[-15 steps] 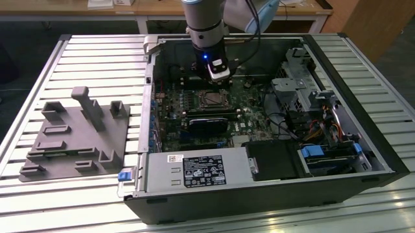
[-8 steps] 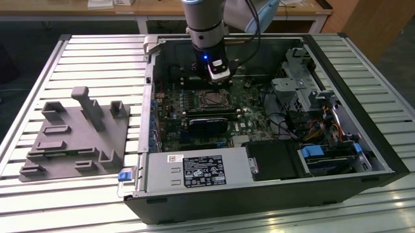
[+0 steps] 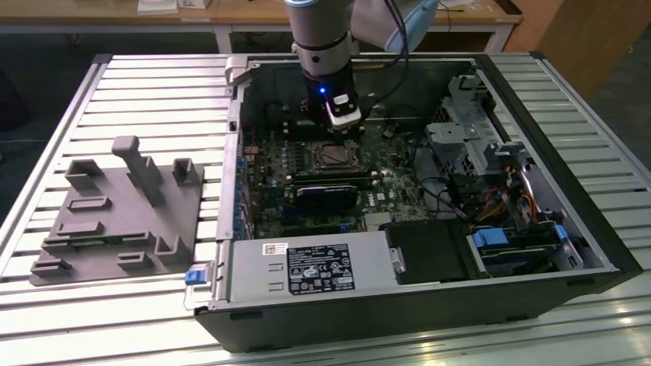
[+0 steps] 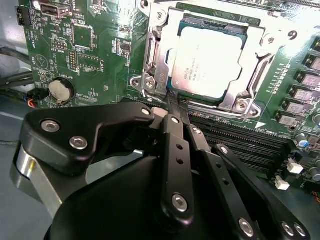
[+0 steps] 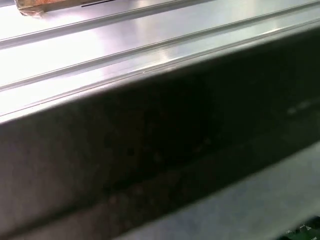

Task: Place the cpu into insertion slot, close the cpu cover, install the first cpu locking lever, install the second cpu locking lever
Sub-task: 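Install the first cpu locking lever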

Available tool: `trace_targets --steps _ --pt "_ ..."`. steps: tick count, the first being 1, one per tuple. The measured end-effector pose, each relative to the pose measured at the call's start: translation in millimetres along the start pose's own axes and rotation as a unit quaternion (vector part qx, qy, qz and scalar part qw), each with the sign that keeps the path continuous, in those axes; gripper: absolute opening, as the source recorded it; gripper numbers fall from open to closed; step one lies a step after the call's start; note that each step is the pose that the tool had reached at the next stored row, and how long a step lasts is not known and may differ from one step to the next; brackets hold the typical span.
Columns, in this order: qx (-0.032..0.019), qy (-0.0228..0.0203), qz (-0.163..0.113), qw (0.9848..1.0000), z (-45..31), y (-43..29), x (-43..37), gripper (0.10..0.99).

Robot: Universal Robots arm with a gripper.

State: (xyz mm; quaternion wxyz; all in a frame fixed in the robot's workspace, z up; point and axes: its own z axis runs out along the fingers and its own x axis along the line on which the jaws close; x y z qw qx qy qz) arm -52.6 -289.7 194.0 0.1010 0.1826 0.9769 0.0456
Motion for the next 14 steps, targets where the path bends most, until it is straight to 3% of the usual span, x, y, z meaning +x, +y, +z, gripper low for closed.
trace_targets --steps 9,14 --pt "-0.0018 0.0005 0.000 1.0000 -0.6 0.1 -0.1 0.106" --pt "-0.0019 0.0001 0.000 1.0000 -13.7 1.8 -2.6 0.106"
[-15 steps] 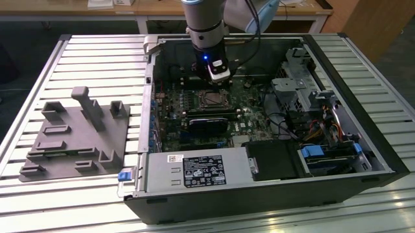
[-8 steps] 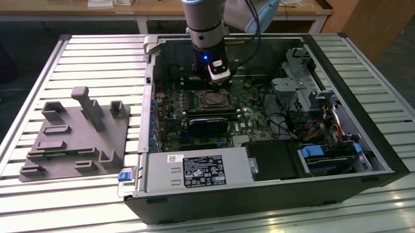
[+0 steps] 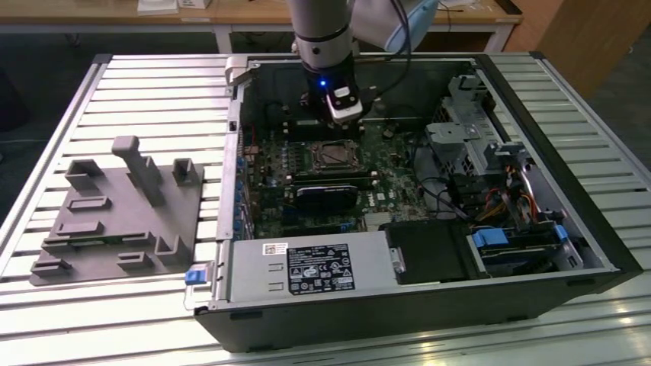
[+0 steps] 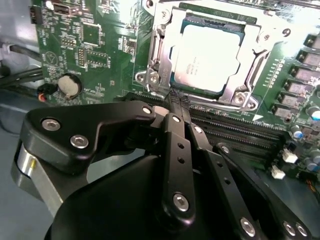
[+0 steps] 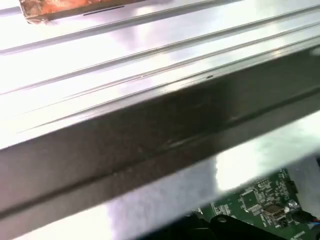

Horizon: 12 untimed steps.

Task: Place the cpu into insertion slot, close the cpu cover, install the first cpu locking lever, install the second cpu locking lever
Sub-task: 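Install the first cpu locking lever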

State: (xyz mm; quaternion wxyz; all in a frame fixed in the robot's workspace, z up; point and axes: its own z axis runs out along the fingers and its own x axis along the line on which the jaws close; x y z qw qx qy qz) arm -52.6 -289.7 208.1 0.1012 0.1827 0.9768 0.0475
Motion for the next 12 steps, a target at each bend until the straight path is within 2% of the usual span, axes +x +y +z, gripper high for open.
trace_targets --steps 5,10,12 --pt "-0.0001 -0.0003 0.000 1.0000 -6.8 0.9 -1.2 0.106" --pt "0.0002 -0.0005 0.000 1.0000 -7.0 0.9 -1.3 0.106" --pt "0.0027 -0.0013 -0.001 1.0000 -7.0 1.0 -1.2 0.106"
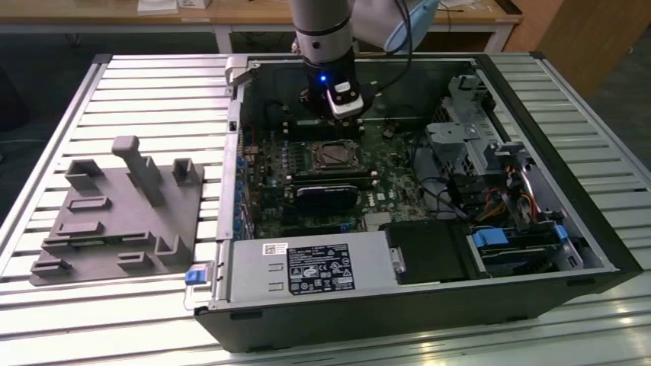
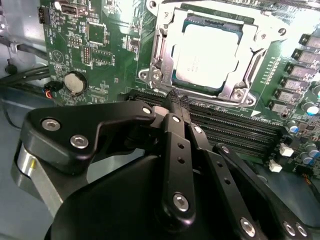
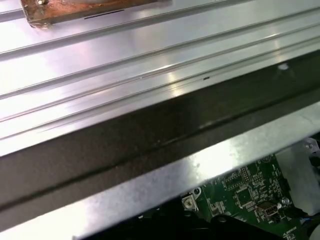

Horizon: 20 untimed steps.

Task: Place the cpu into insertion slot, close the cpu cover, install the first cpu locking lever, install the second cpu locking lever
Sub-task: 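Install the first cpu locking lever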

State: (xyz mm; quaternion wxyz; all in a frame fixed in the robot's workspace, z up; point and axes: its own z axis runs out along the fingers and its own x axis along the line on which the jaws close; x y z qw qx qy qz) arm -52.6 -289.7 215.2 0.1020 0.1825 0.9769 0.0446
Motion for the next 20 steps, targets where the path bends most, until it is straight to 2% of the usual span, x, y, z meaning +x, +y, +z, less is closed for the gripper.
trace_targets --steps 2,5,8,9,11,12,15,17,20 --pt "0.0069 0.0001 -0.001 1.0000 0.3 0.3 0.1 0.106" --pt "0.0267 0.0015 -0.005 0.9996 0.8 0.8 0.1 0.106" --pt "0.0493 0.0023 -0.009 0.9987 1.1 1.1 -0.6 0.106" --pt "0.0564 0.0037 -0.010 0.9983 1.1 1.3 -1.0 0.106" --pt "0.0680 0.0098 -0.012 0.9976 1.5 1.8 -2.1 0.106" --pt "0.0710 0.0136 -0.012 0.9973 1.8 1.9 -2.7 0.106" --pt "0.0745 0.0215 -0.012 0.9969 3.3 -0.5 -4.6 0.106" --pt "0.0761 0.0257 -0.012 0.9967 4.6 -3.2 -6.1 0.106" --pt "0.0774 0.0293 -0.012 0.9965 5.5 -7.2 -8.2 0.106"
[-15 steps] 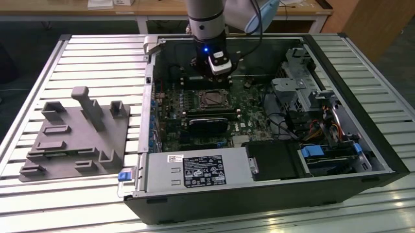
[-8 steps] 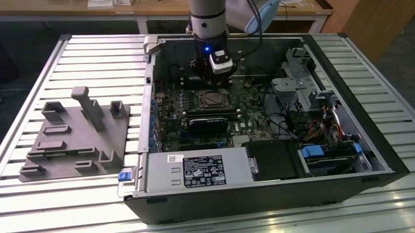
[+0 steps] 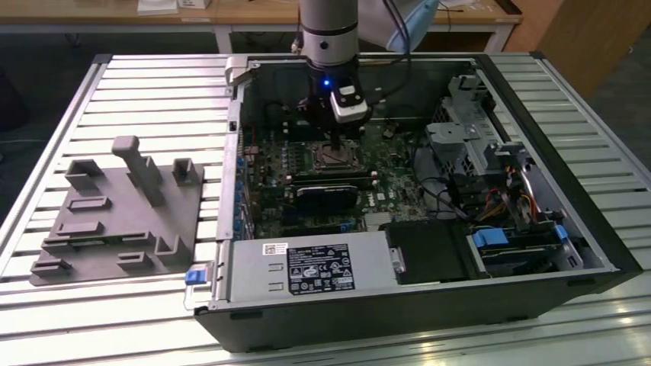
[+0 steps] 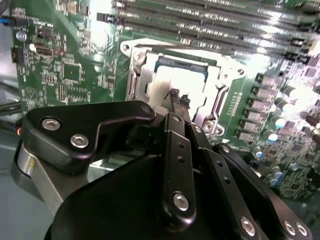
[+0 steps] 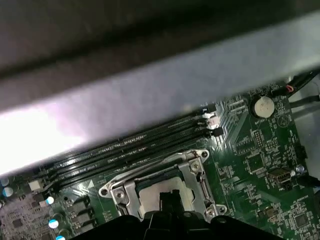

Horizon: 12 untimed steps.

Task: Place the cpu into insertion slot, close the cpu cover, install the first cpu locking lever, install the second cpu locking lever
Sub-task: 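Install the first cpu locking lever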

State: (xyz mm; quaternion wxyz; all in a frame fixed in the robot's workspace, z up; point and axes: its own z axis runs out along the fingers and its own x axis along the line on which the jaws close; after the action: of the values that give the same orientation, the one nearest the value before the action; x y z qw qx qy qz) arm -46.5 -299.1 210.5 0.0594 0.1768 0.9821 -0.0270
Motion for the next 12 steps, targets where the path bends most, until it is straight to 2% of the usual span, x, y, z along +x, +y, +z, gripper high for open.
trace_targets --steps 6,12 --pt "0.0016 0.0042 0.000 1.0000 1.7 -7.5 -3.4 0.106" --pt "0.0017 0.0045 0.000 1.0000 1.7 -8.1 -3.7 0.106"
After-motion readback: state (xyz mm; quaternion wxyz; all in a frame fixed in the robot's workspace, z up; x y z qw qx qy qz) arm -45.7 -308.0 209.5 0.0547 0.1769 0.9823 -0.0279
